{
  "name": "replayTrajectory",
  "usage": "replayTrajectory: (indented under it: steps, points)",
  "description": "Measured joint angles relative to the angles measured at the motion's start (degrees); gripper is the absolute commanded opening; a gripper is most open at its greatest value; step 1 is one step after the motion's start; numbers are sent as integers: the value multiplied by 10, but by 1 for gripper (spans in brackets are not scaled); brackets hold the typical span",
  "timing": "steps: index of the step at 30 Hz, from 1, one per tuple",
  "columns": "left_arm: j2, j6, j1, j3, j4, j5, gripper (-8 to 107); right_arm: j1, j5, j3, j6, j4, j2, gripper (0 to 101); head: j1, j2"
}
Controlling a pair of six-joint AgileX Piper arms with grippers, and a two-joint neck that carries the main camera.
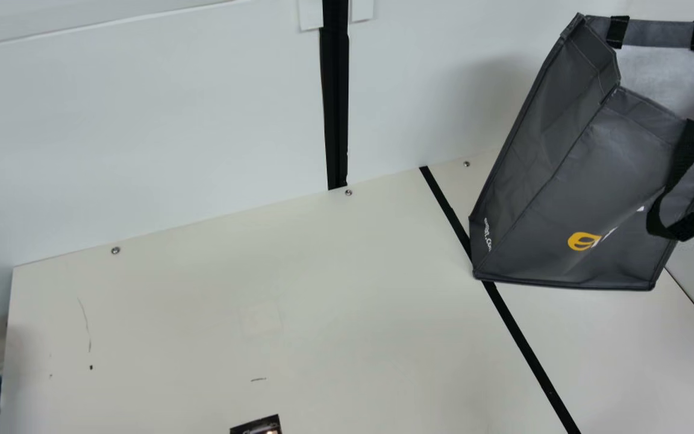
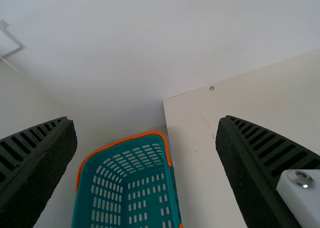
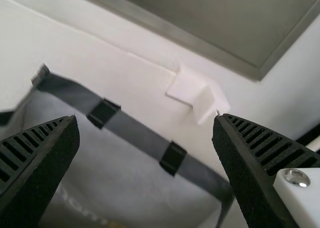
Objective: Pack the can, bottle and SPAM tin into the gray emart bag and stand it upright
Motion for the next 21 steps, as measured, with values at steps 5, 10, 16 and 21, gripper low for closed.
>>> replayTrajectory:
  steps: [5, 10, 16, 21]
  points:
    - [0, 0, 0, 0, 0, 0, 90, 29, 3, -24, 16, 2, -3, 95, 0, 0]
    - [0, 0, 0, 0, 0, 0, 90, 69, -2, -34, 35, -3, -6, 95, 0, 0]
    - [0, 0, 0, 0, 0, 0, 90, 122, -13, -25, 54, -12, -22, 95, 0, -1]
    - [0, 0, 0, 0, 0, 0, 90, 174, -28, -4, 66, -26, -39, 95, 0, -1]
